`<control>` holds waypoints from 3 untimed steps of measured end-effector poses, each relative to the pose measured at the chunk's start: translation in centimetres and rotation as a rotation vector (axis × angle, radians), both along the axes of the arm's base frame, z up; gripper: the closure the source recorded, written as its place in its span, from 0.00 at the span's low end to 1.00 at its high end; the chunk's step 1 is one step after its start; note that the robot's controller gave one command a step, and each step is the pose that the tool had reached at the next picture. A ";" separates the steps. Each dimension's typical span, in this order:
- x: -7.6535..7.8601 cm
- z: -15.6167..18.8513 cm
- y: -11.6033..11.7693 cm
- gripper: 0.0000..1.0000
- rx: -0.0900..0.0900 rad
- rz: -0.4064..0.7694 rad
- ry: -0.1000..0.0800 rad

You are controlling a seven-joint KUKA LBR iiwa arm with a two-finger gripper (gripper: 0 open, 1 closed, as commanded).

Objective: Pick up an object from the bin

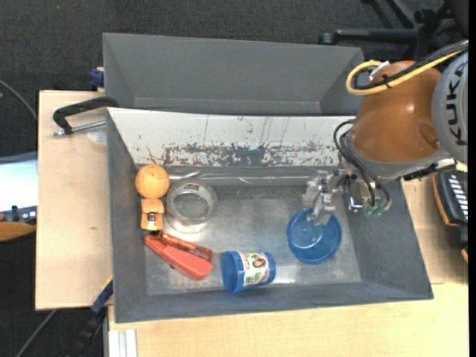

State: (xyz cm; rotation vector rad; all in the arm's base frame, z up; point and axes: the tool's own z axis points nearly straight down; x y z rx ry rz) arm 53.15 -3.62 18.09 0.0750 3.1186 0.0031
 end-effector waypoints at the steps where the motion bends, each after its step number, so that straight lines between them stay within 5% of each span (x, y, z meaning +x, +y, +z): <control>1: 0.6 -5.5 -0.8 1.00 0.003 -0.105 0.001; 3: 3.3 -10.8 1.6 1.00 0.007 -0.191 -0.001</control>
Offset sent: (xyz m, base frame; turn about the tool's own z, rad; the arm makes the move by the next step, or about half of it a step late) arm 0.0212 0.0156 -0.1062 0.1955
